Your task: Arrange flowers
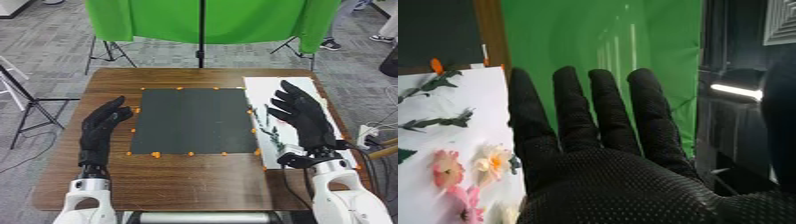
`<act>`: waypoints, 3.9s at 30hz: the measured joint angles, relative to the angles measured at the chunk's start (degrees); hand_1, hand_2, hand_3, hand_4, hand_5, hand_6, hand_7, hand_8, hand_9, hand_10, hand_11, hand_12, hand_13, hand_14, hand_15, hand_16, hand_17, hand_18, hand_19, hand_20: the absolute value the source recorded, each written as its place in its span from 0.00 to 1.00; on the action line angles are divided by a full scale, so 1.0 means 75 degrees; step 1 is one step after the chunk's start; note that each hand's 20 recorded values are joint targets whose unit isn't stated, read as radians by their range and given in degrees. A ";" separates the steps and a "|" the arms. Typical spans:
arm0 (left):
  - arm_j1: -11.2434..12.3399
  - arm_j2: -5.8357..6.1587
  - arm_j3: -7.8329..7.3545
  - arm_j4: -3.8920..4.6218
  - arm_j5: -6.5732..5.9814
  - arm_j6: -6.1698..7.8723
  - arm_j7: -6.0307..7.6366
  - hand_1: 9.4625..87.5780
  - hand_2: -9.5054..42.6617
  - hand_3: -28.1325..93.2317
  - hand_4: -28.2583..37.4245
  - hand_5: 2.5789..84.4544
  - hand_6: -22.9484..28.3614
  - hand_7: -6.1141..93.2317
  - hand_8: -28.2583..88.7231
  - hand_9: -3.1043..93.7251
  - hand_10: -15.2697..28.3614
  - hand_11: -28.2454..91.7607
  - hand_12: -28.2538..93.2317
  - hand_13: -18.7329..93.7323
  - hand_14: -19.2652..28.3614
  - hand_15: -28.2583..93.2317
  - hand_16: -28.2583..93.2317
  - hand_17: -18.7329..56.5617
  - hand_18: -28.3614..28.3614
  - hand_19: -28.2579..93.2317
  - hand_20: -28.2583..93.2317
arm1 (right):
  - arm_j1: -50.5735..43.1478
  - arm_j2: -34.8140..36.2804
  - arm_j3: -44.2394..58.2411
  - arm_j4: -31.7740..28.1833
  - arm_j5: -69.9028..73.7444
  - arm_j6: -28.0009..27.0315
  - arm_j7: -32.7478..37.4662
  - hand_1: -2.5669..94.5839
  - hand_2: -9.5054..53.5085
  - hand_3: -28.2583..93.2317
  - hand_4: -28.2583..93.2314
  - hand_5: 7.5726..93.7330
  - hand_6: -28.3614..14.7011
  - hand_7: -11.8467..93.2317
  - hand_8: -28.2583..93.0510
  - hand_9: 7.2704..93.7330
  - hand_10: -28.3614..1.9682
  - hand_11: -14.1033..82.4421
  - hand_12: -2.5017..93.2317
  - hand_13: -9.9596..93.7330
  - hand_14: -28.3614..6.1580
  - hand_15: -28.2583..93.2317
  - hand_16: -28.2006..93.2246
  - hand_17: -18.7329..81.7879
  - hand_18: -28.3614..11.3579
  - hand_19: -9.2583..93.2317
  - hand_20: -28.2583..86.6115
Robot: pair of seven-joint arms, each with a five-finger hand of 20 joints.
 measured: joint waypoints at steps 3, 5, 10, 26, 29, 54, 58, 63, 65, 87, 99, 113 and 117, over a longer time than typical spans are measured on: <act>0.0002 0.0000 0.0091 -0.0008 0.0005 0.0017 -0.0091 0.27 0.11 0.77 0.12 0.55 0.51 0.23 0.18 0.53 0.66 0.46 0.34 0.50 0.77 0.57 0.23 0.32 0.76 0.43 0.46 | -0.0015 -0.0035 -0.0109 0.0090 0.0284 0.0135 -0.0438 0.07 0.15 0.84 0.07 0.36 0.62 0.23 0.17 0.39 0.44 0.19 0.18 0.40 0.38 0.31 0.37 0.38 0.24 0.18 0.44; -0.0011 0.0000 0.0156 -0.0009 0.0004 0.0016 -0.0148 0.27 0.12 0.78 0.11 0.55 0.51 0.23 0.18 0.54 0.66 0.46 0.34 0.50 0.77 0.57 0.23 0.32 0.76 0.43 0.46 | -0.0021 -0.0061 -0.0193 0.0118 0.0674 0.0301 -0.0683 0.10 0.11 0.85 0.08 0.37 0.62 0.23 0.17 0.39 0.44 0.19 0.18 0.40 0.37 0.31 0.37 0.38 0.24 0.18 0.44; -0.0054 -0.0006 0.0210 -0.0011 0.0015 0.0023 -0.0220 0.26 0.13 0.78 0.10 0.55 0.51 0.23 0.18 0.54 0.66 0.46 0.34 0.50 0.77 0.57 0.23 0.31 0.76 0.43 0.45 | -0.0014 -0.0091 -0.0313 0.0111 0.0662 0.0702 -0.0661 0.26 0.00 0.84 0.07 0.47 0.60 0.32 0.14 0.51 0.44 0.30 0.22 0.58 0.40 0.38 0.41 0.50 0.26 0.39 0.55; -0.0053 0.0063 0.0247 -0.0108 0.0013 0.0128 -0.0464 0.27 0.12 0.78 0.11 0.55 0.51 0.23 0.18 0.54 0.66 0.46 0.34 0.50 0.77 0.58 0.23 0.30 0.76 0.43 0.45 | 0.0073 0.0739 -0.0967 0.0035 -0.5695 0.2669 0.3501 0.32 0.00 0.73 0.00 0.65 0.55 0.35 0.18 0.67 0.38 0.48 0.31 0.81 0.49 0.73 0.43 0.75 0.40 0.93 0.58; -0.0080 0.0090 0.0253 -0.0105 0.0015 0.0125 -0.0491 0.27 0.11 0.78 0.11 0.55 0.51 0.23 0.18 0.54 0.66 0.46 0.34 0.49 0.77 0.58 0.23 0.30 0.76 0.43 0.45 | 0.0031 0.1180 -0.1176 0.0091 -0.7053 0.1793 0.3814 0.31 0.00 0.74 0.00 0.65 0.55 0.36 0.18 0.68 0.38 0.49 0.32 0.81 0.51 0.74 0.43 0.77 0.42 0.94 0.57; 0.0184 0.0159 0.0145 -0.0237 0.0165 -0.0014 -0.0834 0.28 0.10 0.77 0.12 0.54 0.52 0.22 0.18 0.52 0.66 0.46 0.34 0.49 0.77 0.57 0.23 0.30 0.76 0.44 0.45 | 0.0196 0.2035 -0.2190 0.0677 -1.0688 0.0641 0.4708 0.35 0.00 0.77 0.00 0.55 0.47 0.46 0.17 0.58 0.29 0.64 0.38 0.79 0.49 0.78 0.46 0.78 0.46 0.97 0.55; 0.0191 0.0162 0.0131 -0.0250 0.0168 -0.0014 -0.0888 0.28 0.10 0.77 0.12 0.54 0.52 0.22 0.18 0.52 0.66 0.46 0.34 0.48 0.77 0.57 0.23 0.30 0.76 0.43 0.45 | 0.0244 0.1977 -0.2191 0.0719 -1.0746 0.0646 0.4836 0.42 0.00 0.78 0.02 0.54 0.47 0.51 0.15 0.60 0.31 0.71 0.39 0.82 0.56 0.78 0.47 0.81 0.51 0.97 0.56; 0.0216 0.0158 0.0118 -0.0278 0.0216 -0.0039 -0.0952 0.28 0.09 0.77 0.13 0.54 0.52 0.22 0.19 0.52 0.66 0.46 0.34 0.48 0.78 0.57 0.23 0.30 0.77 0.43 0.45 | 0.0419 0.1975 -0.2319 0.0729 -1.0776 0.0301 0.5096 0.49 0.00 0.79 0.04 0.60 0.50 0.55 0.14 0.68 0.37 0.73 0.39 0.90 0.66 0.77 0.47 0.86 0.59 0.98 0.57; 0.0227 0.0158 0.0105 -0.0287 0.0235 -0.0056 -0.0989 0.28 0.09 0.77 0.13 0.54 0.52 0.22 0.19 0.52 0.66 0.46 0.34 0.48 0.78 0.57 0.23 0.30 0.77 0.43 0.45 | 0.0593 0.2018 -0.2435 0.0713 -1.0758 -0.0170 0.5260 0.53 0.00 0.75 0.07 0.61 0.52 0.53 0.26 0.70 0.38 0.71 0.41 0.91 0.68 0.75 0.48 0.88 0.61 0.98 0.57; 0.0279 0.0161 -0.0107 -0.0370 0.0347 -0.0298 -0.1345 0.28 0.08 0.76 0.13 0.53 0.53 0.21 0.19 0.50 0.66 0.45 0.34 0.47 0.78 0.57 0.23 0.29 0.77 0.43 0.44 | 0.0934 0.2160 -0.1931 -0.0122 -0.9207 -0.1066 0.5705 0.99 0.00 0.00 0.72 0.76 0.58 0.50 0.41 0.90 0.58 0.53 0.56 1.00 0.76 0.72 0.48 0.97 0.68 0.94 0.60; 0.0211 0.0260 -0.0111 0.0013 -0.0269 0.0294 -0.0604 0.12 0.25 0.79 0.00 0.52 0.54 0.17 0.19 0.46 0.65 0.40 0.32 0.43 0.73 0.45 0.22 0.33 0.71 0.33 0.39 | 0.3352 0.1643 -0.4114 0.0160 -0.7498 -0.0466 0.5261 0.99 0.00 0.00 0.72 0.76 0.58 0.50 0.41 0.90 0.57 0.54 0.55 1.00 0.76 0.73 0.47 0.97 0.69 0.94 0.61; 0.0368 0.0548 -0.0318 0.0493 -0.0662 0.1228 -0.0440 0.08 0.35 0.79 0.00 0.52 0.54 0.17 0.19 0.45 0.66 0.39 0.32 0.43 0.72 0.45 0.22 0.32 0.71 0.32 0.39 | 0.6151 -0.0415 -0.6638 0.3058 -0.6285 -0.0137 0.5269 0.99 0.00 0.00 0.72 0.75 0.57 0.51 0.40 0.89 0.56 0.55 0.55 1.00 0.76 0.73 0.47 0.97 0.70 0.93 0.60; 0.0341 0.0609 -0.0262 0.0533 -0.0662 0.1207 -0.0433 0.08 0.35 0.79 0.00 0.51 0.54 0.17 0.19 0.45 0.66 0.39 0.32 0.43 0.73 0.45 0.22 0.32 0.71 0.32 0.39 | 0.6524 -0.0694 -0.6981 0.3482 -0.5907 0.0220 0.5375 0.99 0.00 0.00 0.72 0.74 0.57 0.52 0.40 0.89 0.56 0.54 0.54 1.00 0.76 0.72 0.46 0.98 0.71 0.92 0.60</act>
